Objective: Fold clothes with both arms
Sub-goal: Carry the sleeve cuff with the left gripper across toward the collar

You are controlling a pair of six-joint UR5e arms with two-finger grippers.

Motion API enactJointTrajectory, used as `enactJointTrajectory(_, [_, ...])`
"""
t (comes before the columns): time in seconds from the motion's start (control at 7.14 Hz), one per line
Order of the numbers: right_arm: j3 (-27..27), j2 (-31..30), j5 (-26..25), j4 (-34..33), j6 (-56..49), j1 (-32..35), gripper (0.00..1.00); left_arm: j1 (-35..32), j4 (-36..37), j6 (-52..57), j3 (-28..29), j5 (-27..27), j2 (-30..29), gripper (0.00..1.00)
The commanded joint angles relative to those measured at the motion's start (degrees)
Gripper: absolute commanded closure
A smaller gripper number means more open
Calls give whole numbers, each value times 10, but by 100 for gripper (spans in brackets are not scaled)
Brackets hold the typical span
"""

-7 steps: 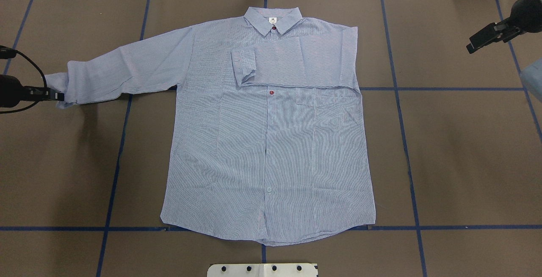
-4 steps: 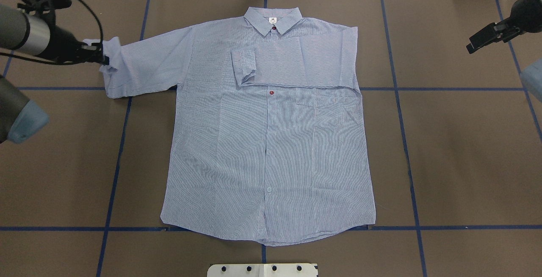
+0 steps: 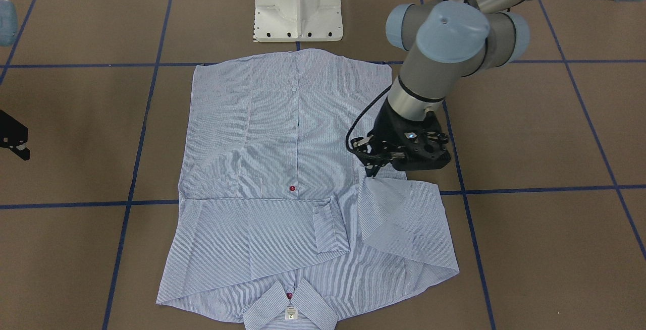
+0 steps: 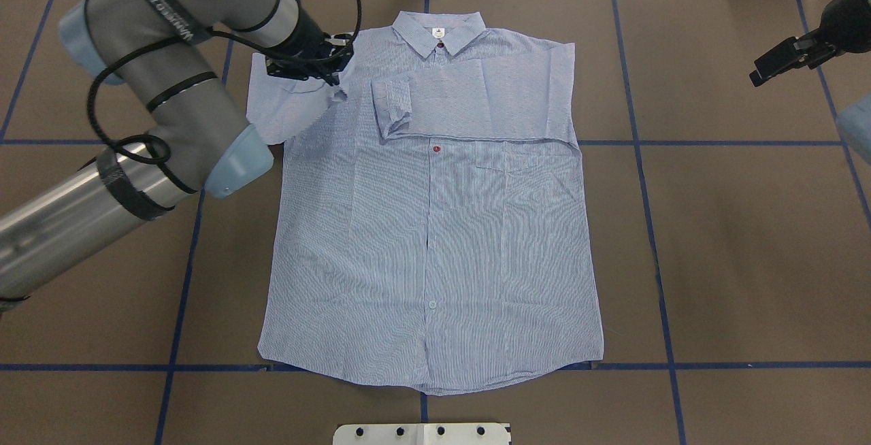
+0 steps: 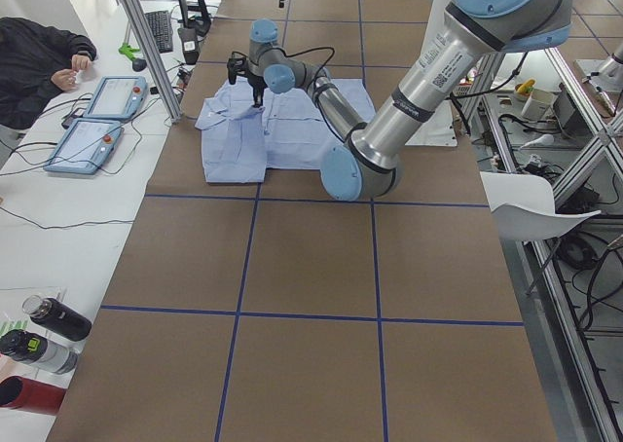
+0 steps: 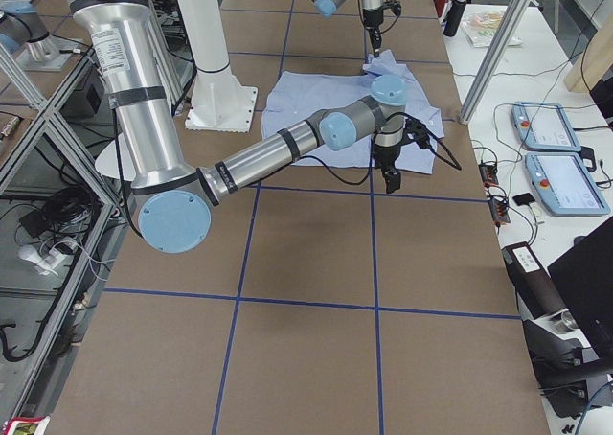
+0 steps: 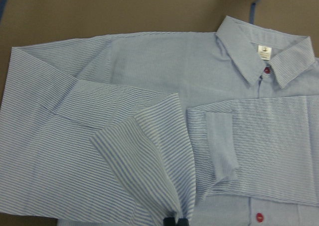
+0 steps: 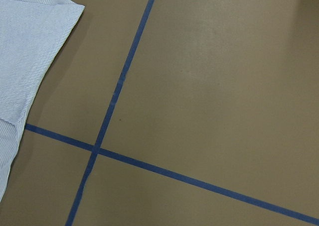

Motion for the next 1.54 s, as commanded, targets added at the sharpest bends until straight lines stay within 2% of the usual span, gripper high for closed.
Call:
enactJointTrajectory(0.0, [0,1,2,0,0,0,0,33,2,-62,85,32,-100,100])
enactJointTrajectory(0.28, [-3,1,1,0,1,0,0,76,-2,-87,130,77,-146,100])
enactJointTrajectory(0.7, [-4,0,2,-1,2,0,0,127,-4,-87,138,116,-157,100])
enactJointTrajectory(0.84, [-4,0,2,-1,1,0,0,142,-20,-88,158,128,-168,44])
enactJointTrajectory(0.98, [-4,0,2,0,2,0,0,156,-57,-131,201,129,-195,16])
enactJointTrajectory(1.12, [-4,0,6,0,2,0,0,166,-94,-148,233,137,-214,1])
enactJointTrajectory(1.4, [-4,0,6,0,2,0,0,170,-98,-142,231,134,-211,0])
